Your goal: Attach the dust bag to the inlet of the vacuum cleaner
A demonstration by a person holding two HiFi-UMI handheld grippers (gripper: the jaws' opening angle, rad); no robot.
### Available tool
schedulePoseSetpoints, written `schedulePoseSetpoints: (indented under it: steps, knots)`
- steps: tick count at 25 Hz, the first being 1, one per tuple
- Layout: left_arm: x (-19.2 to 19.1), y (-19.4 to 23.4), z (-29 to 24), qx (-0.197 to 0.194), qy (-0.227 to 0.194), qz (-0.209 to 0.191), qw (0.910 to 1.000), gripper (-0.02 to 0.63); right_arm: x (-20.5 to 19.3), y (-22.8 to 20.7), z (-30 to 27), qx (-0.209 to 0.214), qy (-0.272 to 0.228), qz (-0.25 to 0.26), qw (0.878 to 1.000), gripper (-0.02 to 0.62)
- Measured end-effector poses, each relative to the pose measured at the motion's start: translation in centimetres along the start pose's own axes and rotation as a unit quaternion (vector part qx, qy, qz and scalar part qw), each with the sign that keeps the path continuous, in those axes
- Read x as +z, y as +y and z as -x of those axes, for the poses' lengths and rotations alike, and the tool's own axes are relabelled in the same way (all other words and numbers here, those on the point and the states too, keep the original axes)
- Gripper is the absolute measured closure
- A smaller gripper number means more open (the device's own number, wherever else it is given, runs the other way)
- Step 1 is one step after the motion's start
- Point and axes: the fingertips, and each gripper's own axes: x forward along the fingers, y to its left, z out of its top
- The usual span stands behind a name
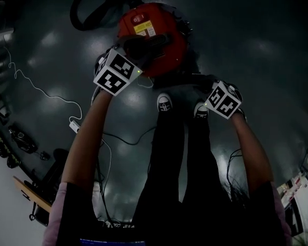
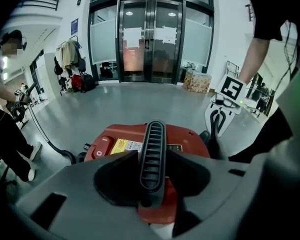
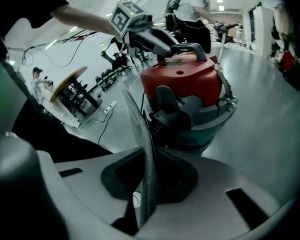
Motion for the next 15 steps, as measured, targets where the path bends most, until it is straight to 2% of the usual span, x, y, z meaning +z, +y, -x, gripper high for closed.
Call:
schedulePoseSetpoints:
  steps: [2,3,5,6,7,9,10,11,13,15]
  knots:
    - [0.0,0.0,-0.1,0.007,-0.001,-0.001,1.0000,0.437,0.2,-0.1,-0.2,0.015,0.037,0.079,0.996,0.552]
    - [0.0,0.0,-0.2,0.015,0.001,-0.005,0.9999,0.437,0.3,0.0,-0.3,0.018,0.063,0.136,0.988,0.553]
    - [-0.2,0.1,-0.3,0.034,0.013,-0.021,0.9991,0.437,0.5,0.1,-0.5,0.018,0.114,0.245,0.963,0.554]
    - [-0.3,0.3,-0.5,0.041,0.023,-0.030,0.9984,0.437,0.6,0.0,-0.5,0.020,0.123,0.258,0.958,0.553]
    - [-0.4,0.4,-0.7,0.043,0.031,-0.035,0.9980,0.439,0.6,-0.4,-0.5,0.026,0.116,0.227,0.967,0.552]
    - [-0.5,0.4,-1.2,0.034,0.040,-0.035,0.9980,0.446,0.4,-1.2,-0.7,0.046,0.070,0.081,0.993,0.541]
    - [-0.5,0.3,-1.4,0.028,0.039,-0.035,0.9982,0.449,0.1,-1.6,-0.8,0.056,0.047,0.010,0.997,0.534]
    - [-0.5,0.2,-1.6,0.025,0.038,-0.035,0.9983,0.453,-0.3,-1.9,-0.8,0.061,0.028,-0.045,0.997,0.529]
    - [-0.4,0.1,-1.6,0.024,0.036,-0.035,0.9985,0.453,-0.6,-2.3,-0.8,0.063,0.003,-0.113,0.992,0.523]
    - [-0.5,0.2,-1.4,0.025,0.039,-0.032,0.9984,0.453,-0.4,-2.3,-0.8,0.051,-0.006,-0.121,0.991,0.518]
